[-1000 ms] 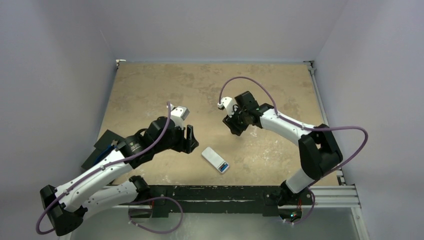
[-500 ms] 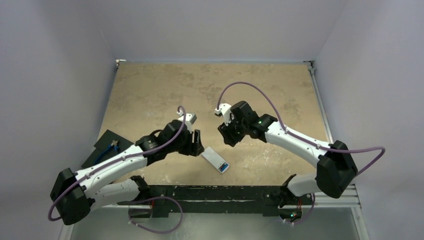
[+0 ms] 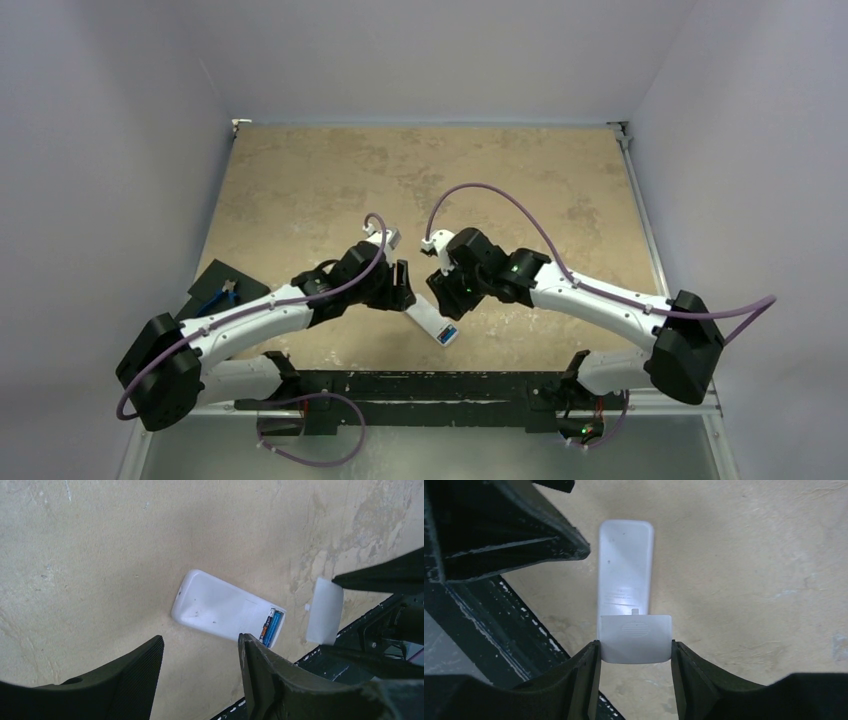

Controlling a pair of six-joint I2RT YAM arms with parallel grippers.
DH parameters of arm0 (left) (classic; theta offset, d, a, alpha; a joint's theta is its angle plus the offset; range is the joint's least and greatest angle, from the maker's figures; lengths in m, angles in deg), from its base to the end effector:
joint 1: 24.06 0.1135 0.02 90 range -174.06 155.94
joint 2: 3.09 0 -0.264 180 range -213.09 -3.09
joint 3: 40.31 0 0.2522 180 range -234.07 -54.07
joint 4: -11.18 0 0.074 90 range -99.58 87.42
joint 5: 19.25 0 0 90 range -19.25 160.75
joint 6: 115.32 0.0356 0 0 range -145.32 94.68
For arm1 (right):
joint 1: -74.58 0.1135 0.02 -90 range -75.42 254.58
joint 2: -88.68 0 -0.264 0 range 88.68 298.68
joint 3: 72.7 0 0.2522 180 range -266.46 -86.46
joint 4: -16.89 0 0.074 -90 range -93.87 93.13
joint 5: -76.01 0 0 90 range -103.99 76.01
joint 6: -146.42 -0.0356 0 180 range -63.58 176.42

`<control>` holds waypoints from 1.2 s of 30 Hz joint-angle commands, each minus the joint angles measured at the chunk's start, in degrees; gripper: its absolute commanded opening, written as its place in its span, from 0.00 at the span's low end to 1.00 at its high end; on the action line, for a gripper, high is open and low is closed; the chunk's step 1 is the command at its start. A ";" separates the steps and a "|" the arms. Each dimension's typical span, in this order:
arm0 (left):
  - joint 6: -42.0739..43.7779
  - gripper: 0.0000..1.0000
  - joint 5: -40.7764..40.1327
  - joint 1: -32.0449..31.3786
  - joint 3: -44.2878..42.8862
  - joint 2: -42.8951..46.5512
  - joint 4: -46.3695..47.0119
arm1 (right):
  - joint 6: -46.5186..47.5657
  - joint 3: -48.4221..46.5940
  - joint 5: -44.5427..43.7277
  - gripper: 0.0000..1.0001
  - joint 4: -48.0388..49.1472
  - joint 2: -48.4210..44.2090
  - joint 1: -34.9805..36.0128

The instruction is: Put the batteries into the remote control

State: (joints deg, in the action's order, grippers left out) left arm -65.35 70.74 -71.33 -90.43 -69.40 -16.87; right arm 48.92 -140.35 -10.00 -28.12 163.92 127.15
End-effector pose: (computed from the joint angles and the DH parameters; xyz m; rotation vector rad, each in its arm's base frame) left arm 0.1592 -0.1724 0.2085 0.1558 2.4637 -0.7189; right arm 0.1617 0.2153 0.2485 -1.0102 2.3557 0.5115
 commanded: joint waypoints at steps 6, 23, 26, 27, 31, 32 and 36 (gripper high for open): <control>-1.48 0.57 -4.87 0.37 -1.66 3.79 -3.32 | -8.24 1.55 -3.04 0.22 -1.94 0.63 5.80; 6.10 0.59 -5.31 0.45 -14.17 14.25 -19.20 | -12.31 -1.95 -10.21 0.22 -8.04 8.38 12.24; 7.00 0.59 -5.39 0.47 -13.47 15.63 -19.55 | -11.74 -3.40 -11.11 0.23 -9.13 9.93 12.61; 7.22 0.59 -5.69 0.43 -13.28 15.94 -19.71 | -11.55 -3.80 -11.22 0.23 -9.40 10.33 12.63; 8.93 0.59 -5.44 0.47 -13.03 16.30 -20.89 | -10.54 -4.92 -10.60 0.23 -9.19 11.70 12.73; 9.07 0.59 -5.44 0.45 -13.04 16.29 -21.02 | -10.29 -5.18 -10.58 0.23 -9.27 12.17 12.73; 9.53 0.59 -5.55 0.47 -13.37 17.42 -21.31 | -9.56 -6.14 -10.81 0.23 -9.43 13.71 12.73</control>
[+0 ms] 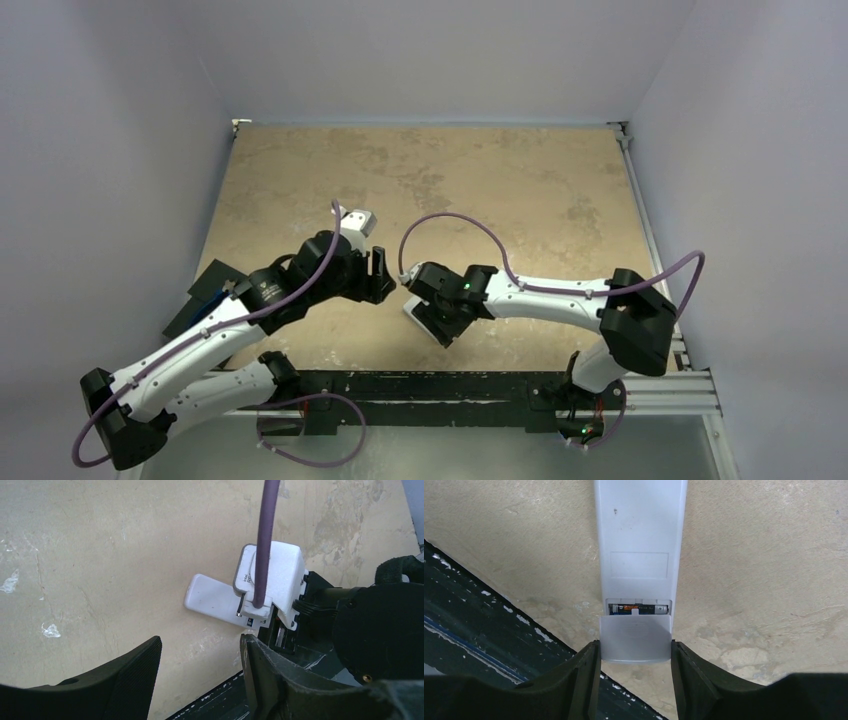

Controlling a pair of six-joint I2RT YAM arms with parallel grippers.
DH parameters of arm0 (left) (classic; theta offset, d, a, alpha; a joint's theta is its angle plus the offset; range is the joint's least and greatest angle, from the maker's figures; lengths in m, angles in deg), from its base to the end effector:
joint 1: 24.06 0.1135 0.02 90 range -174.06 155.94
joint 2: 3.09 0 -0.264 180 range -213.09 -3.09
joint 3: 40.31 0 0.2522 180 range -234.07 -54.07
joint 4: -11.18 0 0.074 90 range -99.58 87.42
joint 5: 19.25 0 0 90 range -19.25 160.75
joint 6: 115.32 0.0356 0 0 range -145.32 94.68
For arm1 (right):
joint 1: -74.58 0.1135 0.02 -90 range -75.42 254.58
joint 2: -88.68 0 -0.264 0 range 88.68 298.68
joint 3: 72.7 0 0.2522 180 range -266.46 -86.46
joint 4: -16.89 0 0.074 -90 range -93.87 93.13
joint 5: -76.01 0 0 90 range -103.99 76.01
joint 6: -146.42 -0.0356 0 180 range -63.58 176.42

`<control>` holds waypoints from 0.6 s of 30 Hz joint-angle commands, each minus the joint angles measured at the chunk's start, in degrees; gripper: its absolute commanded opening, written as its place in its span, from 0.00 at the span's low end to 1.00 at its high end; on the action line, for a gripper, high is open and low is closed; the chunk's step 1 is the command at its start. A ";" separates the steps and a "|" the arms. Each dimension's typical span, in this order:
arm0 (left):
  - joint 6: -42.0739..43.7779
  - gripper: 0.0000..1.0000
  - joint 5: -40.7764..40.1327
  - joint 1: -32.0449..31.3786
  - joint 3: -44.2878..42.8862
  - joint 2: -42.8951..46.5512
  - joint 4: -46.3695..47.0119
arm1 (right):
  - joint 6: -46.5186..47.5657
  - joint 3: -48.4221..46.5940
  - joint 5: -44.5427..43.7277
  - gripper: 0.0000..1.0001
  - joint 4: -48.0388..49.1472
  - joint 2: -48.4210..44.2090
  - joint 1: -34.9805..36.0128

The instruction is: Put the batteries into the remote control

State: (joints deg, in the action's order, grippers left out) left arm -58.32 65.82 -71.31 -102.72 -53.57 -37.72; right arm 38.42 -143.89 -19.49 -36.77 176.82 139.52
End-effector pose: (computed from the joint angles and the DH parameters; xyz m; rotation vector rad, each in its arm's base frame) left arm 0.1287 -0.1347 0.3035 0.2361 2.2866 -0.6633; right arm 0.1255 0.2604 0.2006 -1.1008 2.5932 0.2173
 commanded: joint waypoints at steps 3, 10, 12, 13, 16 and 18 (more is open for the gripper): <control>3.26 0.59 -3.30 0.42 -1.95 2.86 -1.81 | 1.04 -2.60 -0.99 0.23 -0.86 1.64 0.35; 3.16 0.60 -6.28 0.41 -1.37 5.01 -1.91 | 0.69 -1.99 0.47 0.23 -0.31 2.21 0.35; 3.11 0.60 -6.30 0.40 -1.24 5.17 -1.76 | 0.60 -2.06 0.54 0.23 -0.35 2.47 0.35; 3.13 0.60 -6.32 0.37 -1.13 5.21 -1.66 | 0.58 -2.07 0.54 0.23 -0.29 2.60 0.35; 3.12 0.60 -6.32 0.46 -1.10 5.19 -1.66 | 0.47 -1.95 1.10 0.23 -0.03 2.74 0.35; 3.18 0.60 -6.34 0.43 -1.10 5.33 -1.64 | 0.18 -1.77 1.19 0.23 0.06 2.94 0.35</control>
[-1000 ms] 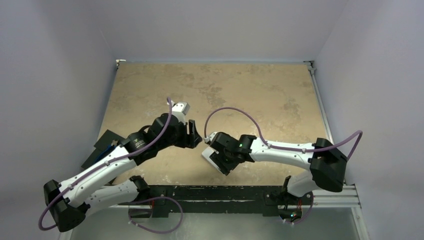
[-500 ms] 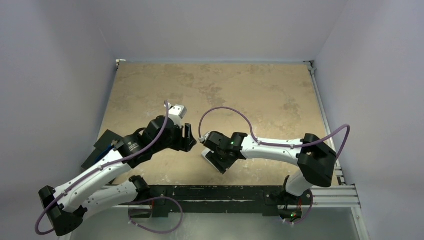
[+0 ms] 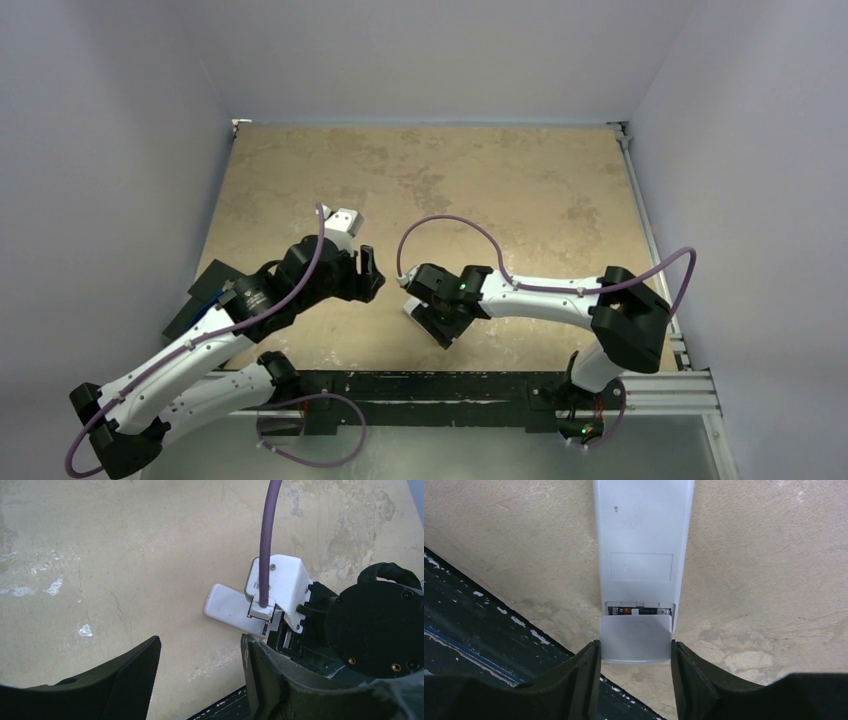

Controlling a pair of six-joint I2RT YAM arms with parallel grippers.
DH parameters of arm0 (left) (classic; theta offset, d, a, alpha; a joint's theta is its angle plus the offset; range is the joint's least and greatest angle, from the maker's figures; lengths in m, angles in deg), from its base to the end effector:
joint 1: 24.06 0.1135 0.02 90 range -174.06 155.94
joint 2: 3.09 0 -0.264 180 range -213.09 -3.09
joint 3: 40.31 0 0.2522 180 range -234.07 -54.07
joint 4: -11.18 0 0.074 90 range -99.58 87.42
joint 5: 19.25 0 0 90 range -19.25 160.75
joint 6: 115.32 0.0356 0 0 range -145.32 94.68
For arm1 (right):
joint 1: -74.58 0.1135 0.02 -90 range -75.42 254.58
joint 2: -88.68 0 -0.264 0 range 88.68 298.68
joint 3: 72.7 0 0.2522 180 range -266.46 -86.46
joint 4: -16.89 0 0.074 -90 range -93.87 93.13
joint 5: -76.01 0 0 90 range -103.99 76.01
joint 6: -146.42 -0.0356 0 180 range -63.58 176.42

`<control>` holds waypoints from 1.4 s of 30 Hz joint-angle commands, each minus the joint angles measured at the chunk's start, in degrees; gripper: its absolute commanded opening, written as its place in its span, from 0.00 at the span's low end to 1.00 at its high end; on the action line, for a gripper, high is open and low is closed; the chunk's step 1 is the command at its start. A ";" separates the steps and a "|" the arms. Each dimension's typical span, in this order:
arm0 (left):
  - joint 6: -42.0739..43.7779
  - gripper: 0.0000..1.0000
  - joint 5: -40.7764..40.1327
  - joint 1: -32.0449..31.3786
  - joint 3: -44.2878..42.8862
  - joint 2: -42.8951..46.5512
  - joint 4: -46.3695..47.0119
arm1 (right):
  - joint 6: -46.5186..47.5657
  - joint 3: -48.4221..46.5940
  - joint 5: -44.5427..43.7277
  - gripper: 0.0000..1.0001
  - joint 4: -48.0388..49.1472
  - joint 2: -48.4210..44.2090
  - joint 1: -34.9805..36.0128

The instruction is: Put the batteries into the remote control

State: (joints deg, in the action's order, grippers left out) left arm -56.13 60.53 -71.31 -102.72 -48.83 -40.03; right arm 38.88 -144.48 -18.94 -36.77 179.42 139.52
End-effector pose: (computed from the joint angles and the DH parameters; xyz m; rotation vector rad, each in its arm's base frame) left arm 0.1181 -0.1185 0.3131 0.2142 2.2125 -0.5808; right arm 0.1276 0.2656 0.1911 -1.1286 2.6178 0.1946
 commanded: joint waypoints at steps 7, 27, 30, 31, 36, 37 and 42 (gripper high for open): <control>0.83 0.61 -1.12 0.46 -1.06 1.08 0.70 | -1.04 -1.03 0.58 0.23 0.66 1.05 0.35; 0.78 0.61 -1.21 0.39 -0.93 1.00 0.66 | -2.32 0.10 -0.91 0.24 1.95 0.60 -1.08; 0.68 0.61 -1.21 0.42 -0.93 1.01 0.63 | -2.41 0.18 -1.20 0.24 2.02 0.46 -1.31; 0.66 0.61 -1.21 0.38 -0.93 1.03 0.66 | -2.41 0.25 -1.20 0.24 2.02 0.38 -1.44; 0.73 0.61 -1.28 0.34 -0.97 0.93 0.71 | -2.48 0.78 -1.03 0.24 2.02 0.15 -2.06; 0.67 0.61 -1.24 0.39 -0.93 0.91 0.65 | -2.50 0.88 -1.03 0.24 2.02 0.15 -2.17; 0.67 0.61 -1.21 0.42 -0.95 1.00 0.69 | -2.59 1.16 -1.29 0.25 1.84 0.06 -2.67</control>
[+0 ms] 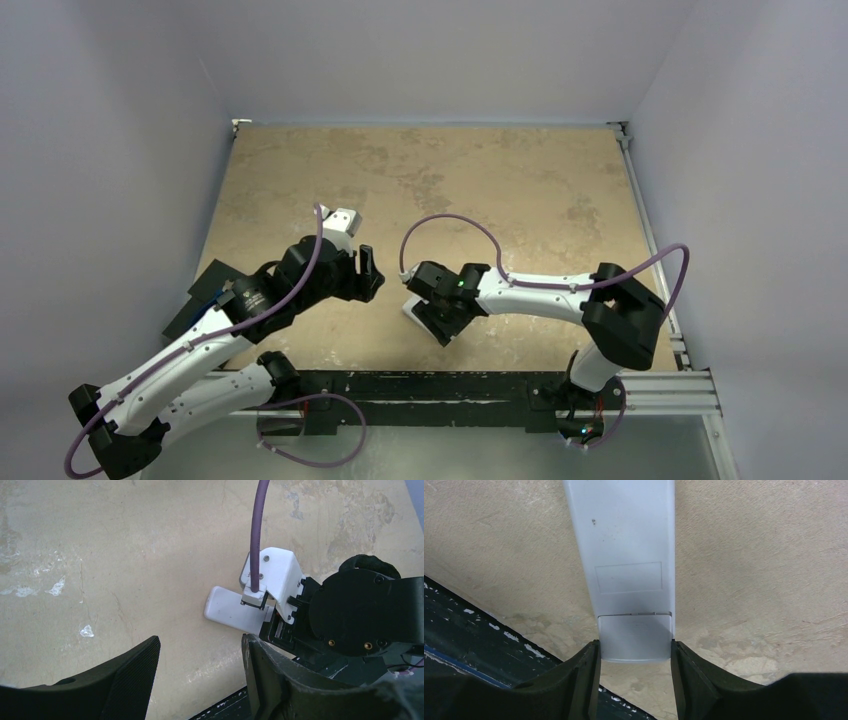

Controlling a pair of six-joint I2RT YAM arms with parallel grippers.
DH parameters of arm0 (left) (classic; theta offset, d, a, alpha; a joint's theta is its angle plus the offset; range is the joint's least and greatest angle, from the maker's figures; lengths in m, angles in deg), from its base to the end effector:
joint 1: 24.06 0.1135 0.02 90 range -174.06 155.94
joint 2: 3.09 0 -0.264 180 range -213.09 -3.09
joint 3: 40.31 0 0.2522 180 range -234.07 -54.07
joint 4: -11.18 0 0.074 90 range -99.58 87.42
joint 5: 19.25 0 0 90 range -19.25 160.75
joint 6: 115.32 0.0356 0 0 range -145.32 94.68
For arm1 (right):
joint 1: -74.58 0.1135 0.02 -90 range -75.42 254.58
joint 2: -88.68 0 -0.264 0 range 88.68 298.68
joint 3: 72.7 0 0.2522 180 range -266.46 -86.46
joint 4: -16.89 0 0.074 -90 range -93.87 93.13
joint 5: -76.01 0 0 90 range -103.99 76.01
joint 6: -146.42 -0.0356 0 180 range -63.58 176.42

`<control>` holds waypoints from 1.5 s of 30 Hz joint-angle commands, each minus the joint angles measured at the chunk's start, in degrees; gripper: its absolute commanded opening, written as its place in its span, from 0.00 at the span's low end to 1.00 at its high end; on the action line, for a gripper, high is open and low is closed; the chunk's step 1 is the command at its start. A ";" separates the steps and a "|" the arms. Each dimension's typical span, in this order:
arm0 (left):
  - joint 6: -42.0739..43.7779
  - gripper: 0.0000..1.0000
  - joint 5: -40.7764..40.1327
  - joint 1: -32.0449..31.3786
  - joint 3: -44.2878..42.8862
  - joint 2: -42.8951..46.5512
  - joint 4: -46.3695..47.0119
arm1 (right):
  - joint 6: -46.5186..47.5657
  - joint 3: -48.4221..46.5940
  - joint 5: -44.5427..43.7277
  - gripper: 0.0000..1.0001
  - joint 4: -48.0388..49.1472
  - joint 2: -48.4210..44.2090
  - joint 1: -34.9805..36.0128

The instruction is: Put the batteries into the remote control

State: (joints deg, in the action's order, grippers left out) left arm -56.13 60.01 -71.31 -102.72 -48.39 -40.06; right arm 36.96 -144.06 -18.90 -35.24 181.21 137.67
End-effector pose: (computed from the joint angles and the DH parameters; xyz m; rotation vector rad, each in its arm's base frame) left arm 0.1172 -0.1171 0.3142 0.2070 2.2035 -0.5767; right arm 0.1377 0.2646 0.1813 -1.0464 2.6625 0.1848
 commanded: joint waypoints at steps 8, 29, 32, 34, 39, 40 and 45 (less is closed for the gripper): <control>0.75 0.61 -0.55 0.35 -0.93 0.39 0.75 | 0.49 0.22 -0.54 0.26 0.46 -0.76 -0.86; 0.86 0.61 -0.60 0.40 -0.66 0.34 1.11 | 4.23 -2.32 -1.65 0.29 1.24 2.03 -0.86; 0.79 0.61 -0.60 0.35 -0.72 0.25 1.14 | 4.56 -2.74 -2.30 0.29 0.90 2.26 -0.86; 0.75 0.61 -0.60 0.35 -0.66 0.29 1.12 | 4.69 -2.91 -2.52 0.30 0.78 2.30 -0.86; 0.75 0.62 -0.57 0.42 -0.63 0.30 1.13 | 4.91 -3.19 -2.73 0.32 0.92 2.95 -0.86; 0.76 0.62 -0.58 0.39 -0.58 0.30 1.16 | 4.96 -3.26 -2.80 0.32 0.93 3.06 -0.86; 0.75 0.62 -0.53 0.40 -0.58 0.21 1.23 | 4.98 -3.74 -2.96 0.38 1.02 3.27 -0.86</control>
State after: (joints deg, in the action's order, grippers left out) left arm -56.11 60.01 -71.31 -102.72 -48.39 -40.01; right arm 41.11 -145.75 -18.88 -35.90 183.44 137.40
